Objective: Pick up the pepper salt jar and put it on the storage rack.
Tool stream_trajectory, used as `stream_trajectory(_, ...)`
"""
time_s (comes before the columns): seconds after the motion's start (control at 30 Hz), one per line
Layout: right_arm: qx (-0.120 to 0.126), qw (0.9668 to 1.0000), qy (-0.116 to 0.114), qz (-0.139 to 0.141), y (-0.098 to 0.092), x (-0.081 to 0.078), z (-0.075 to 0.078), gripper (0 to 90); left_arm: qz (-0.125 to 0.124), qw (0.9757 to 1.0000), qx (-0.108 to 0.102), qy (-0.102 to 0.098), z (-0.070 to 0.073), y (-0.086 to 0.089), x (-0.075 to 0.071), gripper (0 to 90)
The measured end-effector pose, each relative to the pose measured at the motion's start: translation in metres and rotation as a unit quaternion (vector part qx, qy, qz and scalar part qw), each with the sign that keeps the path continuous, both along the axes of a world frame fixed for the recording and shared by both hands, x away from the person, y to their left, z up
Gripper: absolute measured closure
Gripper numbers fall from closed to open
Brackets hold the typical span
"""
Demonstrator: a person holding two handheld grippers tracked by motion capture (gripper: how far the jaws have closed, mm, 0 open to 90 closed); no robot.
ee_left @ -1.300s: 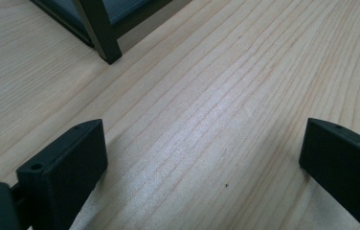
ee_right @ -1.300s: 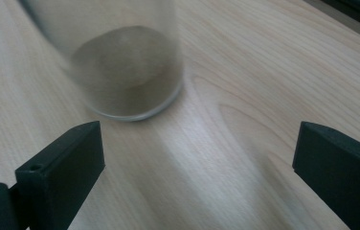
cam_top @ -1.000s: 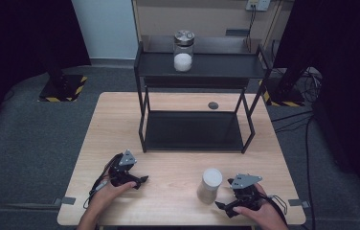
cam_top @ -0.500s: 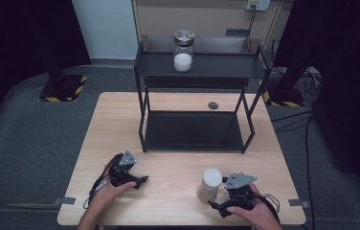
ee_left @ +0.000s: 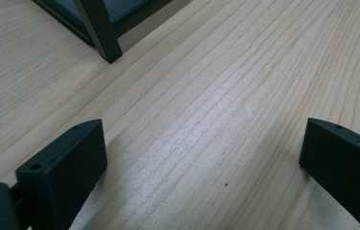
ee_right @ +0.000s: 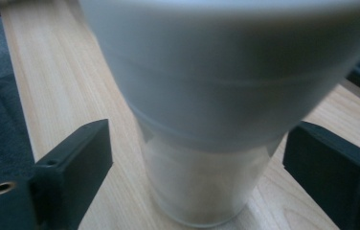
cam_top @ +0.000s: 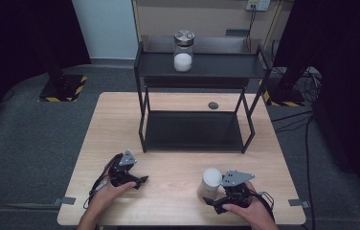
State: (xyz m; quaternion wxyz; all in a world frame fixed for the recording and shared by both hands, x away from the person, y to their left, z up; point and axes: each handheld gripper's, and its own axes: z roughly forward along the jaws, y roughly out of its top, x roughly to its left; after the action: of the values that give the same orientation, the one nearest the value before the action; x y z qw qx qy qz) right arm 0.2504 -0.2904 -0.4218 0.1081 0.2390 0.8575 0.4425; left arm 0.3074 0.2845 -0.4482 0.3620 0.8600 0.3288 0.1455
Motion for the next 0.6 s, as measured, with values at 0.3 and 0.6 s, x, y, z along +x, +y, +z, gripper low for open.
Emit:
stream_trajectory(0.3,0.036,0.9992,-0.008,-0.017,-0.0048,-0.0034,-0.0002,19.5,0.000,1.0000,0.000,0.000,0.0000,0.0000,0.0001,1.1)
stream_trajectory(0.6,0.064,0.9975,-0.017,-0.025,-0.0076,-0.0058,0.0010,28.4,0.000,1.0000,0.000,0.000,0.0000,0.0000,0.0001,1.1)
